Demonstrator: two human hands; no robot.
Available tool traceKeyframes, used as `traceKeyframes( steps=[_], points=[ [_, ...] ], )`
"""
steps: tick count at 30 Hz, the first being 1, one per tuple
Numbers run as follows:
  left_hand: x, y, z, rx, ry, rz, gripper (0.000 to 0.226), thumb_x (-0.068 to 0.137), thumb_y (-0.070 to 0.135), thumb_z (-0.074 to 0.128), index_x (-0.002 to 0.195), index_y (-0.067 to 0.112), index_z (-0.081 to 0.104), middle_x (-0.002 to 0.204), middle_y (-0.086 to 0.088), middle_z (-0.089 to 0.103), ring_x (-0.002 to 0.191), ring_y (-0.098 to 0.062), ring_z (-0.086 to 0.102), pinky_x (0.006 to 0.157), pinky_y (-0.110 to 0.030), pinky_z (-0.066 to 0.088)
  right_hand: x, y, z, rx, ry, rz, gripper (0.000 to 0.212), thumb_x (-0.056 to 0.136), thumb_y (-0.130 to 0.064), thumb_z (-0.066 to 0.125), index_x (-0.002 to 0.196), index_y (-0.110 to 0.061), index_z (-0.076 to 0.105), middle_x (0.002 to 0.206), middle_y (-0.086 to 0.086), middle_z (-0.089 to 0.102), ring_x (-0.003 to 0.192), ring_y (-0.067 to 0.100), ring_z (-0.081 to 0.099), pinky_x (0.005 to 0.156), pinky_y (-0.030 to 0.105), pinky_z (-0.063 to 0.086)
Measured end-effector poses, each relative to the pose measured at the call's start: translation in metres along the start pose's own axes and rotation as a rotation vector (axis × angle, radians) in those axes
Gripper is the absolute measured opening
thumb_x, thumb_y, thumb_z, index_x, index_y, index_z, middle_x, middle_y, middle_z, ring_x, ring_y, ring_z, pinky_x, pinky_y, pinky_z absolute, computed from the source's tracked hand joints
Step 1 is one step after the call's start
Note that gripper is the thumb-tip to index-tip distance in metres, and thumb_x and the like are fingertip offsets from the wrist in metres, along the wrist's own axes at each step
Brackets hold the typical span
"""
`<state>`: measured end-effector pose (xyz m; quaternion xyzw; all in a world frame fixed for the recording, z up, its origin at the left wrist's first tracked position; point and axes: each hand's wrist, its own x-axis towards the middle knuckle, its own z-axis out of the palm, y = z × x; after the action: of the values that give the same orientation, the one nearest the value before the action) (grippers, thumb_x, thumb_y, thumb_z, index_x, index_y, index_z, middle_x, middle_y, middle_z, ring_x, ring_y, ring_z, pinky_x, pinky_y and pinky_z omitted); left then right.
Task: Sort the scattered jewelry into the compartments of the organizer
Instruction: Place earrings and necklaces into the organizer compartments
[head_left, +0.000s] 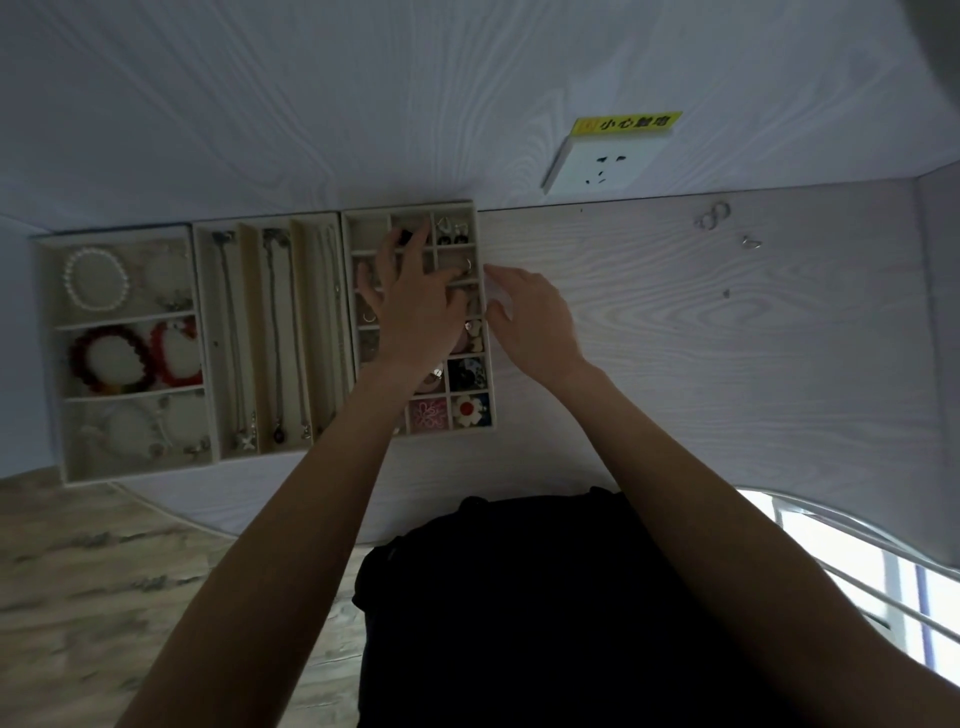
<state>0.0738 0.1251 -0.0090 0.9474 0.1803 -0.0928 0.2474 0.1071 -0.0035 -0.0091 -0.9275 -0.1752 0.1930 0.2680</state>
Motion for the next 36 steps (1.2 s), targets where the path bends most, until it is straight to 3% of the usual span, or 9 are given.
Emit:
traceKeyframes(
  steps=[7, 10, 13, 16, 19, 23, 26, 31, 36],
  points=[
    [-0.003, -0.002, -0.003, -0.058, 0.078, 0.053, 0.031, 0.087, 0.018, 0.052, 0.113, 0.022, 0.067, 0.149, -0.004, 0.033, 0.14, -0.028, 0.018, 0.112, -0.05, 0.007, 0.0, 0.003, -0.002, 0.018, 0.026, -0.027, 0.042, 0.094, -0.012, 0.047, 0.135, -0.007, 0.046, 0.135, 0.01, 0.051, 0.122, 0.025, 0.046, 0.099, 0.028, 0.032],
    [-0.008, 0.0, -0.004, -0.025, 0.147, 0.219, 0.034, 0.088, 0.02, 0.053, 0.12, 0.014, 0.062, 0.131, -0.008, 0.054, 0.124, -0.031, 0.043, 0.104, -0.046, 0.029, -0.013, 0.014, -0.018, 0.047, 0.165, -0.075, 0.035, 0.092, -0.011, 0.049, 0.126, -0.009, 0.056, 0.123, 0.008, 0.06, 0.113, 0.024, 0.054, 0.094, 0.03, 0.039],
    [-0.019, 0.009, 0.004, 0.109, 0.124, 0.345, 0.042, 0.085, 0.032, 0.06, 0.121, 0.01, 0.059, 0.121, -0.008, 0.06, 0.114, -0.032, 0.051, 0.097, -0.044, 0.038, -0.027, 0.055, -0.046, -0.029, 0.381, -0.052, 0.03, 0.088, -0.011, 0.051, 0.115, -0.01, 0.063, 0.113, 0.008, 0.065, 0.104, 0.025, 0.056, 0.089, 0.034, 0.044],
    [-0.033, 0.015, 0.018, 0.204, 0.057, 0.325, 0.054, 0.081, 0.036, 0.069, 0.125, 0.008, 0.056, 0.127, -0.008, 0.057, 0.12, -0.032, 0.046, 0.099, -0.047, 0.034, -0.02, 0.112, -0.08, -0.143, 0.442, 0.133, 0.035, 0.089, -0.012, 0.05, 0.123, -0.009, 0.058, 0.131, 0.012, 0.053, 0.122, 0.028, 0.045, 0.1, 0.037, 0.037],
    [-0.039, 0.017, 0.023, 0.279, 0.044, 0.303, 0.056, 0.082, 0.037, 0.068, 0.13, 0.012, 0.053, 0.133, -0.004, 0.053, 0.125, -0.029, 0.041, 0.104, -0.045, 0.027, 0.006, 0.155, -0.099, -0.212, 0.332, 0.26, 0.047, 0.091, -0.015, 0.048, 0.136, -0.001, 0.041, 0.146, 0.019, 0.032, 0.136, 0.033, 0.028, 0.112, 0.04, 0.026],
    [-0.045, 0.021, 0.023, 0.276, 0.045, 0.225, 0.056, 0.087, 0.033, 0.061, 0.137, 0.014, 0.045, 0.146, 0.002, 0.039, 0.134, -0.025, 0.029, 0.109, -0.041, 0.02, 0.017, 0.164, -0.097, -0.192, 0.204, 0.307, 0.05, 0.095, -0.019, 0.044, 0.14, -0.002, 0.032, 0.153, 0.013, 0.021, 0.14, 0.025, 0.02, 0.113, 0.032, 0.021],
    [-0.048, 0.019, 0.024, 0.262, 0.097, 0.209, 0.051, 0.085, 0.027, 0.063, 0.133, 0.013, 0.05, 0.144, 0.0, 0.043, 0.132, -0.028, 0.034, 0.106, -0.043, 0.025, -0.005, 0.148, -0.077, -0.249, 0.191, 0.184, 0.051, 0.095, -0.018, 0.045, 0.142, -0.003, 0.03, 0.153, 0.014, 0.022, 0.14, 0.027, 0.022, 0.115, 0.035, 0.016],
    [-0.05, 0.023, 0.026, 0.224, 0.141, 0.179, 0.05, 0.083, 0.02, 0.064, 0.13, 0.012, 0.054, 0.141, -0.002, 0.047, 0.13, -0.029, 0.037, 0.104, -0.044, 0.026, -0.047, 0.121, -0.03, -0.118, 0.136, -0.077, 0.037, 0.09, -0.016, 0.051, 0.126, -0.009, 0.055, 0.144, 0.019, 0.037, 0.135, 0.034, 0.032, 0.111, 0.041, 0.025],
    [-0.052, 0.024, 0.026, 0.246, 0.107, 0.15, 0.052, 0.085, 0.021, 0.059, 0.136, 0.015, 0.048, 0.145, 0.001, 0.042, 0.134, -0.025, 0.032, 0.107, -0.043, 0.019, -0.044, 0.112, -0.042, 0.228, 0.284, 0.019, 0.03, 0.088, -0.004, 0.055, 0.116, -0.011, 0.064, 0.134, 0.014, 0.047, 0.12, 0.025, 0.046, 0.103, 0.03, 0.035]
  ],
)
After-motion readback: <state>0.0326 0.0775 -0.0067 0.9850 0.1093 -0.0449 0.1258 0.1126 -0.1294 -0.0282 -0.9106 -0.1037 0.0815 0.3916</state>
